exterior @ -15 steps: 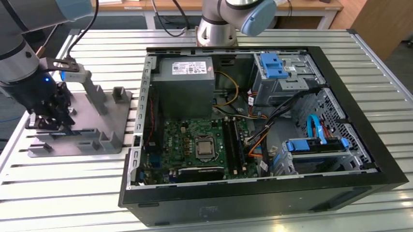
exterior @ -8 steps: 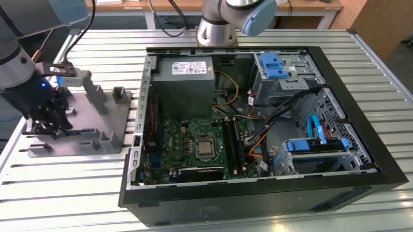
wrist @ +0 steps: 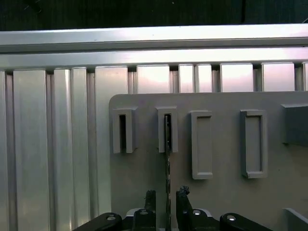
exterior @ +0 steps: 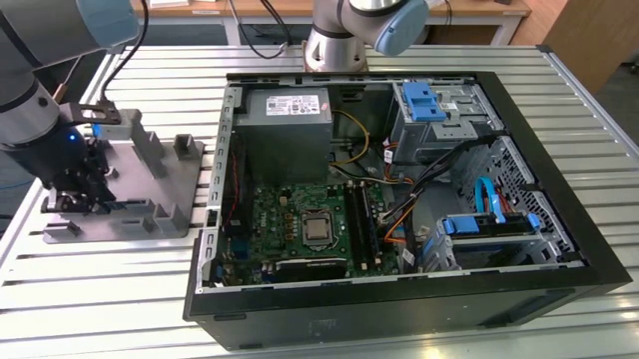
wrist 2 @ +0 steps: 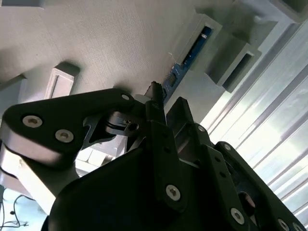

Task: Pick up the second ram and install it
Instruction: 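Pick up the second ram and move it above second insertion slot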

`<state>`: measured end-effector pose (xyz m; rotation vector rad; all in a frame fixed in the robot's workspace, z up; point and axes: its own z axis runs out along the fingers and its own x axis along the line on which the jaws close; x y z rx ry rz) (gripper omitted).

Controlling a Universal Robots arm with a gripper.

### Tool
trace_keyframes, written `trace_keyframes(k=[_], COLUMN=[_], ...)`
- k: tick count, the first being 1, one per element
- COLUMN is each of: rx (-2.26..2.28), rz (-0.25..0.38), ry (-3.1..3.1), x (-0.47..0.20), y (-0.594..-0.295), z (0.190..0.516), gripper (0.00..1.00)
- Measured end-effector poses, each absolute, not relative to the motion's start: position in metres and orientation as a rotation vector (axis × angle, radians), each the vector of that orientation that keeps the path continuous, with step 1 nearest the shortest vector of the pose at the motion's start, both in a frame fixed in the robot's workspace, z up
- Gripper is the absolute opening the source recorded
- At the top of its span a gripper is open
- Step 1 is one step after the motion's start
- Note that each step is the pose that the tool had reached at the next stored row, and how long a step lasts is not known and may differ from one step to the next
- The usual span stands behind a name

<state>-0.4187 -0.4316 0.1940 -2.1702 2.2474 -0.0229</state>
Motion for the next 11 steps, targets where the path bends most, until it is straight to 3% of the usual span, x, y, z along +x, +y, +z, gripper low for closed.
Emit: trace_keyframes(k=[11], rx=[-2.183], rz=[-0.021], ry=[2.234], x=[-0.4187], y=[-0.4316], z=[0.1863], gripper=[0.31])
